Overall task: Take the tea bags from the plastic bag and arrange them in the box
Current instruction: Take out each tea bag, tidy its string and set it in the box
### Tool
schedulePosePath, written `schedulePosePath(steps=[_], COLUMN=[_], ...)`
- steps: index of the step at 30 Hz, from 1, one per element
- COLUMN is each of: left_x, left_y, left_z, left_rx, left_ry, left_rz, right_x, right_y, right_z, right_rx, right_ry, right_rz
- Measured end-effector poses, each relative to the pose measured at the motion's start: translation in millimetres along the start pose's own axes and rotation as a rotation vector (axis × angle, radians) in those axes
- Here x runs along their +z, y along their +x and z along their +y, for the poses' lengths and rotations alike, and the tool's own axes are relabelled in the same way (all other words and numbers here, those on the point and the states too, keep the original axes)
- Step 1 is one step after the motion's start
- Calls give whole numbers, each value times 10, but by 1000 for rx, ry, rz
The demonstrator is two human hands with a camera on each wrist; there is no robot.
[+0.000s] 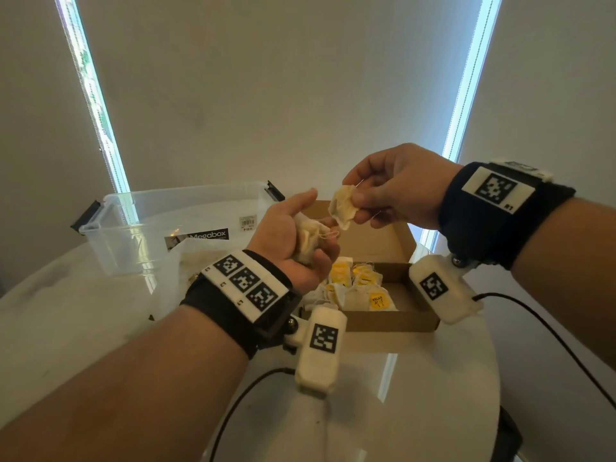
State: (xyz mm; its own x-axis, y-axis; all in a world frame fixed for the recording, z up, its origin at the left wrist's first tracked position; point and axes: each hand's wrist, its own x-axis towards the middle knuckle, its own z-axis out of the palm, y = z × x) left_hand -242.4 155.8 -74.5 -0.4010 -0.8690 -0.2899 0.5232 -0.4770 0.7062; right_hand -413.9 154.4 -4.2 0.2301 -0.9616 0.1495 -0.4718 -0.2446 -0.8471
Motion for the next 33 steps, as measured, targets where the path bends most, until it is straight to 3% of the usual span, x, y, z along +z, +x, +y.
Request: schedulePosePath(steps=[3,9,13,16,23,33], left_x=[38,61,98,51,-146,-358], left_y=[-34,1,-14,-13,-23,167], left_z=[-9,-64,-128,-124,-106,-155], left_rx=[16,185,216,184,-36,-164], left_ry=[87,193,318,404,587,924], left_rz=[-41,123,162,207,164,174], right_x=[16,40,2,-135,-328,18], right_y=[29,81,98,206,520,883], right_z=[-12,-16,-10,109,672,1051], right_rx=[-30,24,-2,-3,276,390], right_ry=[-118,-105,-326,-516,-1057,-1229], right_rz=[-28,0,-13,-11,-241,-425])
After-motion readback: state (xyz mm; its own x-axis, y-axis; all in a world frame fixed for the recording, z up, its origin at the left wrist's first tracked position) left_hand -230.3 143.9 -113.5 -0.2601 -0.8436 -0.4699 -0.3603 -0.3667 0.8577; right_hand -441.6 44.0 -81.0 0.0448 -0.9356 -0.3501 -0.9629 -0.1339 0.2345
